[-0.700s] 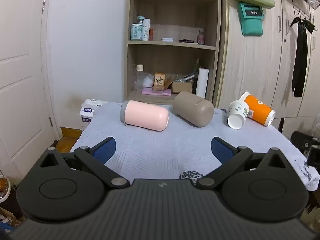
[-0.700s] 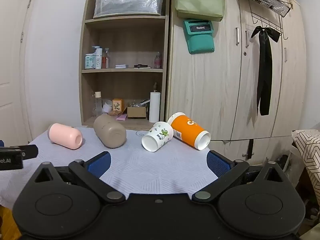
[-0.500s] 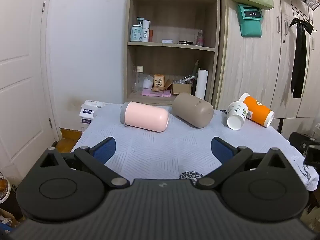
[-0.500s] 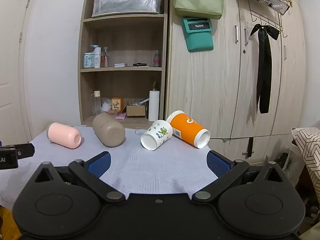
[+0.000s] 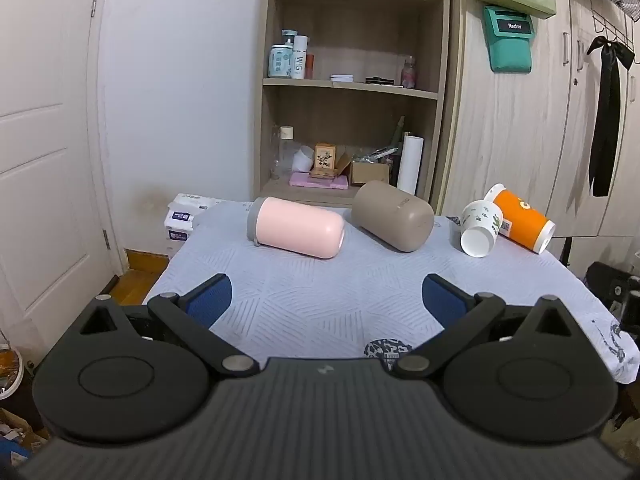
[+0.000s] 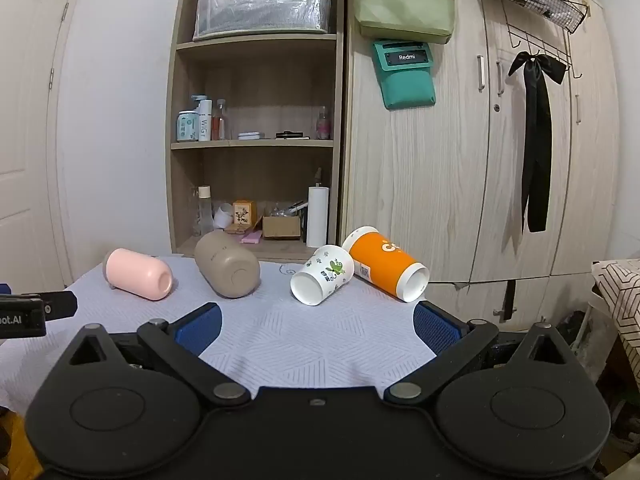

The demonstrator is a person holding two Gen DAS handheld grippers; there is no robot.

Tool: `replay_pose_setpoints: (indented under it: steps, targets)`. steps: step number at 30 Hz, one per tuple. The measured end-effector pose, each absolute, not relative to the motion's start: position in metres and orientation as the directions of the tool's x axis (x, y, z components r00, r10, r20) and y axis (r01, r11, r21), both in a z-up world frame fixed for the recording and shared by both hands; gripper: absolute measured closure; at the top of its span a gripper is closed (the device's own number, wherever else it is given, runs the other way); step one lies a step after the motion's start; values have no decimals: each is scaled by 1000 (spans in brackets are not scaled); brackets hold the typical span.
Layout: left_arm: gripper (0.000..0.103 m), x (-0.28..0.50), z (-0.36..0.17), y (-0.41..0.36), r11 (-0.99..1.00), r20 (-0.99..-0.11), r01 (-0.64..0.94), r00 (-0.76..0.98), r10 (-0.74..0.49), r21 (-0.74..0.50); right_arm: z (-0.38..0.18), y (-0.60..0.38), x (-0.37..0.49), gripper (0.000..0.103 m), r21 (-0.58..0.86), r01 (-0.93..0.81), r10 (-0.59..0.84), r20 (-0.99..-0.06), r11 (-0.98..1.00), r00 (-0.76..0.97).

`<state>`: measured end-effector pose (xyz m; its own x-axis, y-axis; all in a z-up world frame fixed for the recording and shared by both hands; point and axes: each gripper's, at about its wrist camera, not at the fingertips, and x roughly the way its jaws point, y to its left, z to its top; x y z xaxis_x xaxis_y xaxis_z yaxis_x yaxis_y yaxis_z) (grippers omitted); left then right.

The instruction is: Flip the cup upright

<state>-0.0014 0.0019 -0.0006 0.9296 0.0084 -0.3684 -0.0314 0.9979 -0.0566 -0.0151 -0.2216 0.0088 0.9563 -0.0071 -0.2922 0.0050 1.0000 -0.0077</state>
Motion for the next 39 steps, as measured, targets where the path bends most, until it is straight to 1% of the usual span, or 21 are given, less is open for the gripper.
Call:
replay_pose_setpoints:
  steps: [39]
  targets:
    - [0, 0, -2, 8, 998, -408, -50, 913, 26, -47, 9, -228, -14, 0, -12, 16, -19, -308, 1000, 951]
